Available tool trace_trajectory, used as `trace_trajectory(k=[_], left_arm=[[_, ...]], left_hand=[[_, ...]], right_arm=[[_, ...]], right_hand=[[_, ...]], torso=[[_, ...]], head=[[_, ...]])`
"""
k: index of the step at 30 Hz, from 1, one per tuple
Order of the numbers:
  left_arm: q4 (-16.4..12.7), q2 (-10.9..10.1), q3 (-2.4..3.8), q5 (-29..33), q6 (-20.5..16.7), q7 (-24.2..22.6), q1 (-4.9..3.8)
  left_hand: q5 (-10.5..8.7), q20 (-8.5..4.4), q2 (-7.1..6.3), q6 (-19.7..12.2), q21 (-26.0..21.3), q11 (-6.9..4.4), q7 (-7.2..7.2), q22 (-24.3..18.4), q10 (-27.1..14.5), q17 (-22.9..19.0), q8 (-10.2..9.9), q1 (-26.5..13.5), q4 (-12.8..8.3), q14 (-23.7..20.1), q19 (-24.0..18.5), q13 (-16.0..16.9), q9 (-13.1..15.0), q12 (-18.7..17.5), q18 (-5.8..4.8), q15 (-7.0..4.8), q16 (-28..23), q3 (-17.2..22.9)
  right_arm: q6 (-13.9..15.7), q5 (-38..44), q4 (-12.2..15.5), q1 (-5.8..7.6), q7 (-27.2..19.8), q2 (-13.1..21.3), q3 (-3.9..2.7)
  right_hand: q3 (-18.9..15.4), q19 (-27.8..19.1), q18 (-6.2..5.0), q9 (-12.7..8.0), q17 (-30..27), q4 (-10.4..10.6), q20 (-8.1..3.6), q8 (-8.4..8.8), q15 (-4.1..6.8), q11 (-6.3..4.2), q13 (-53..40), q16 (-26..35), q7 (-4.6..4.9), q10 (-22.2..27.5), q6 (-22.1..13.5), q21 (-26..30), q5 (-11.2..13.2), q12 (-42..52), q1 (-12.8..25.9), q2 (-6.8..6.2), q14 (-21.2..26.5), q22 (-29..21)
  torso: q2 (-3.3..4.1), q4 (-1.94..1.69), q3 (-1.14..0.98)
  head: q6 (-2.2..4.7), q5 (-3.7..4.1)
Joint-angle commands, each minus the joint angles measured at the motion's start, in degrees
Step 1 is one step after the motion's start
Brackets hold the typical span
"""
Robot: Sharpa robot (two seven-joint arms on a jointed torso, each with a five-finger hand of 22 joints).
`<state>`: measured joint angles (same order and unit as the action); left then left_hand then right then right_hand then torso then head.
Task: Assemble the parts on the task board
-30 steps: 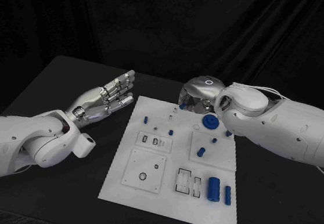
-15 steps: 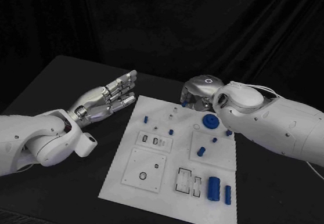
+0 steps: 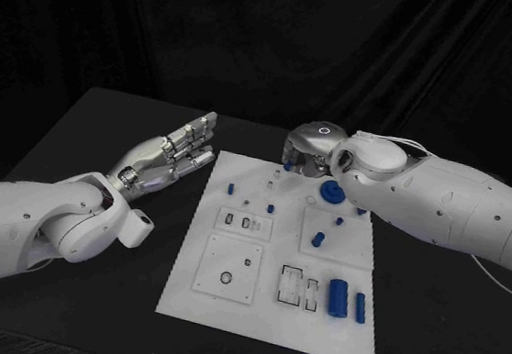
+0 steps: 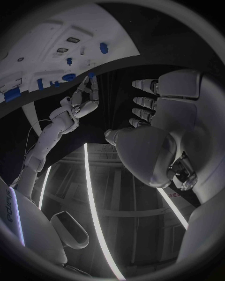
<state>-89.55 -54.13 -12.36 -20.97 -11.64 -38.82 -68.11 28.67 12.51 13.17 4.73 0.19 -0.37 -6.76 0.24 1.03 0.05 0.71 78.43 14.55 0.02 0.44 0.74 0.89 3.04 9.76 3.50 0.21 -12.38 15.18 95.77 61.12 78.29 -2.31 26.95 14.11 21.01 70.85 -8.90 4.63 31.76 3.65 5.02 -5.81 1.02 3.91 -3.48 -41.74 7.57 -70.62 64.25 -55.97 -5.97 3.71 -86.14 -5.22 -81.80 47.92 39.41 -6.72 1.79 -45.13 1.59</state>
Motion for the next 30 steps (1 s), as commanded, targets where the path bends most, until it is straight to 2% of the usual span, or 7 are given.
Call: trace_trajectory(k=[1,3,6,10,13,24,30], left_arm=[[0.0,0.0,0.06,0.0,0.6,-1.1,-0.16],[0.0,0.1,0.06,0.0,0.6,-1.1,-0.16],[0.0,0.1,0.06,0.0,0.7,-1.0,-0.16],[0.1,0.2,0.06,0.0,0.8,-1.0,-0.16],[0.2,0.3,0.06,0.0,0.9,-0.9,-0.16],[0.3,0.5,0.06,0.0,1.1,-0.7,-0.16],[0.4,0.6,0.06,0.0,1.3,-0.6,-0.16]], left_hand=[[0.27,0.42,0.0,0.5,0.2,0.44,0.05,0.1,-0.1,0.0,0.3,0.5,-0.1,0.0,0.1,0.0,0.1,-0.2,0.52,0.52,-0.2,0.0],[0.27,0.42,0.0,0.5,0.2,0.44,0.05,0.1,-0.1,0.0,0.3,0.5,-0.1,0.0,0.1,0.0,0.1,-0.2,0.52,0.52,-0.2,0.0],[0.28,0.43,0.0,0.6,0.2,0.46,0.15,0.1,-0.1,0.0,0.3,0.5,-0.1,0.0,0.1,0.0,0.1,-0.2,0.52,0.53,-0.2,0.0],[0.29,0.45,0.01,0.8,0.2,0.47,0.24,0.1,-0.1,0.0,0.4,0.5,-0.1,0.0,0.1,0.0,0.1,-0.2,0.52,0.56,-0.2,0.0],[0.29,0.45,0.01,0.8,0.2,0.47,0.24,0.1,-0.1,0.0,0.4,0.5,-0.1,0.0,0.1,0.0,0.1,-0.2,0.52,0.56,-0.2,0.0],[0.29,0.48,0.03,1.1,0.2,0.5,0.48,0.1,-0.1,0.0,0.4,0.5,-0.1,0.0,0.1,0.0,0.2,-0.2,0.52,0.61,-0.2,0.0],[0.29,0.51,0.04,1.3,0.2,0.51,0.6,0.1,-0.1,0.0,0.5,0.5,-0.2,0.0,0.1,0.0,0.2,-0.2,0.53,0.65,-0.2,0.0]], right_arm=[[0.2,0.1,-0.4,-0.28,0.3,-0.3,-0.06],[0.4,0.1,-0.7,-0.36,0.3,-0.5,-0.06],[0.6,0.1,-1.1,-0.48,0.2,-0.9,-0.07],[0.7,0.1,-1.5,-0.6,0.2,-1.2,-0.09],[0.7,0.1,-1.8,-0.71,0.1,-1.5,-0.1],[1.0,0.1,-2.8,-1.28,0.0,-2.6,-0.12],[1.2,0.1,-3.0,-1.44,0.0,-2.9,-0.13]], right_hand=[[0.1,0.2,0.47,0.0,0.2,0.4,0.01,0.34,-0.06,0.07,-0.1,-0.2,-0.09,0.3,-0.4,-0.3,-0.2,-0.2,0.5,-0.29,-0.3,0.1],[0.1,0.2,0.47,0.0,0.2,0.4,0.01,0.34,-0.06,0.07,-0.1,-0.2,-0.09,0.3,-0.4,-0.3,-0.2,-0.2,0.5,-0.29,-0.3,0.1],[0.1,0.2,0.48,0.0,0.3,0.5,0.02,0.36,-0.06,0.08,-0.1,-0.3,-0.08,0.3,-0.4,-0.3,-0.2,-0.2,0.6,-0.25,-0.3,0.2],[0.1,0.3,0.48,0.0,0.3,0.5,0.03,0.39,-0.07,0.08,-0.1,-0.3,-0.07,0.3,-0.4,-0.3,-0.2,-0.2,0.6,-0.26,-0.3,0.3],[0.1,0.2,0.47,0.0,0.2,0.6,0.04,0.42,-0.08,0.09,-0.1,-0.3,-0.07,0.3,-0.4,-0.3,-0.1,-0.2,0.7,-0.25,-0.3,0.2],[0.1,0.2,0.47,-0.1,0.3,0.7,0.05,0.48,-0.09,0.1,-0.1,-0.3,-0.07,0.4,-0.5,-0.3,-0.1,-0.2,0.8,-0.23,-0.3,0.3],[0.0,0.2,0.45,-0.1,0.2,0.8,0.07,0.53,-0.11,0.1,-0.1,-0.2,-0.06,0.4,-0.5,-0.2,0.0,-0.2,1.0,-0.2,-0.2,0.2]], torso=[[-0.02,0.04,0.01],[-0.01,-0.01,-0.01],[-0.06,0.22,0.04],[-0.05,-0.04,0.01],[-0.05,0.14,0.06],[-0.03,0.08,0.06],[-0.05,0.07,0.07]], head=[[-0.12,0.06],[-0.14,0.17],[-0.25,-0.06],[-0.16,0.12],[-0.14,-0.03],[-0.58,-0.24],[-0.42,-0.34]])
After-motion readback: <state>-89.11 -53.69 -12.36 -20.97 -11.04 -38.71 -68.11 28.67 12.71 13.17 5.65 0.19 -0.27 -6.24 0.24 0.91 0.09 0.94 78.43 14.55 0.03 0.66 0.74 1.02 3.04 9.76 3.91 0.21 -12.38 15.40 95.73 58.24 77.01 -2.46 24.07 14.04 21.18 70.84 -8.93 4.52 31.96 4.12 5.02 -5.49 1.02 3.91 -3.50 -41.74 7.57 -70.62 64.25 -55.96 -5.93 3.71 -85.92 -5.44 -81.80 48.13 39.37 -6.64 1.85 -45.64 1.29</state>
